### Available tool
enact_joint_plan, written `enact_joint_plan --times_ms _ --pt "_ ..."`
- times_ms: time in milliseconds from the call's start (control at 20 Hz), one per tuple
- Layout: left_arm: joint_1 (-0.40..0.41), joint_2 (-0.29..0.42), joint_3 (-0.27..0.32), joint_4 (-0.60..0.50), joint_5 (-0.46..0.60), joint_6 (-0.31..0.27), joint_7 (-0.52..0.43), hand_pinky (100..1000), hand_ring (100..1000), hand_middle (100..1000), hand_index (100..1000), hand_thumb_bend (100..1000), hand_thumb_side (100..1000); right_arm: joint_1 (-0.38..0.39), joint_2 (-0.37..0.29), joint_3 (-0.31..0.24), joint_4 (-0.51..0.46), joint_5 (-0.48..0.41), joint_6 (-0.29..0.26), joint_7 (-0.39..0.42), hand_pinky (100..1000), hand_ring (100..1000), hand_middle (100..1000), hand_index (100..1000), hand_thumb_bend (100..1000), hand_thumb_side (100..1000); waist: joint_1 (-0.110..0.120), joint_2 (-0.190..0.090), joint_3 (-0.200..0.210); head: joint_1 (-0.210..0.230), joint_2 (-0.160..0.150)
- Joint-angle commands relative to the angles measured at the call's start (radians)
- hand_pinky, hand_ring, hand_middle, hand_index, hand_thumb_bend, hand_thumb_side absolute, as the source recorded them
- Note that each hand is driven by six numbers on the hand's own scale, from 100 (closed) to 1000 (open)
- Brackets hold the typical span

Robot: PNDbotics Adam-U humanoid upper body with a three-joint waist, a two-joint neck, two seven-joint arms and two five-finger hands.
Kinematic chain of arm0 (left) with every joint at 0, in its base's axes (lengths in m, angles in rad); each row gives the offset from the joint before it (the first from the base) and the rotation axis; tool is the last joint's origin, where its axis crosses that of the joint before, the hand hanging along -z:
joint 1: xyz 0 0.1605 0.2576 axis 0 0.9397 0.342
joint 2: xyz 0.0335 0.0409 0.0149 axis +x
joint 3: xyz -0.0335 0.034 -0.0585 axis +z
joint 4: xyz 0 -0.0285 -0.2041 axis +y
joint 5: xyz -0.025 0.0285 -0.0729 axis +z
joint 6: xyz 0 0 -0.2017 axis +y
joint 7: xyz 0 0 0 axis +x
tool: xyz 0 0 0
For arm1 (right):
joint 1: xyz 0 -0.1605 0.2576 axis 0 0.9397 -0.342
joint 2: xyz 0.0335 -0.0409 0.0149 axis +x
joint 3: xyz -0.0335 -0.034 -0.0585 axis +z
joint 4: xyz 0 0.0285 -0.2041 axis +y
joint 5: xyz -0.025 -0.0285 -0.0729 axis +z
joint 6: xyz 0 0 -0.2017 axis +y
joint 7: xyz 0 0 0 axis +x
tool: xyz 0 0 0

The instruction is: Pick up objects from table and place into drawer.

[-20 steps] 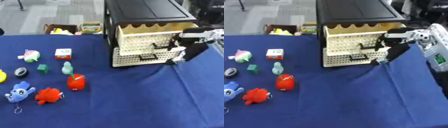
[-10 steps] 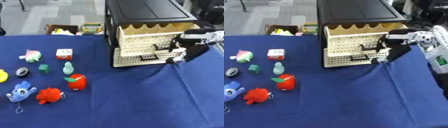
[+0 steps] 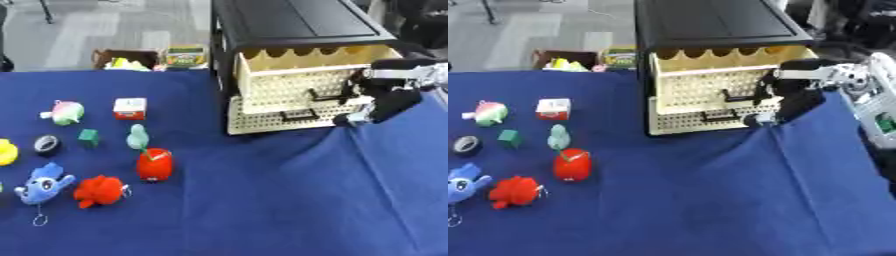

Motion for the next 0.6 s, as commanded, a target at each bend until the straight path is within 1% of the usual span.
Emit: enact_joint_plan --times_ms 50,100,300,600 --pt "-0.017 0.026 0.010 -0.012 0.004 0.002 0.002 628 848 697 810 100 757 -0.017 -0.012 -0.010 0.014 -0.003 -0.017 0.003 100 130 100 673 412 567 0.002 -0.019 -0.002 0.006 0.007" --pt "-0.017 0.026 0.010 -0.012 0.004 0.003 0.002 628 848 697 810 100 757 -0.016 -0.014 -0.010 0.014 -0.010 -0.021 0.003 100 127 100 665 389 565 0.003 -0.019 -0.002 0.007 0.007" --pt "-0.019 0.025 0.010 -0.012 0.006 0.003 0.003 628 849 697 810 100 757 -0.014 -0.022 -0.008 0.012 -0.029 -0.028 0.003 100 126 100 644 356 563 0.004 -0.018 -0.002 0.008 0.006" --pt "-0.019 0.024 0.010 -0.012 0.007 0.004 0.004 628 855 698 810 100 758 -0.013 -0.024 -0.009 0.012 -0.031 -0.031 0.003 100 124 100 617 312 563 0.003 -0.018 0.001 0.008 0.002"
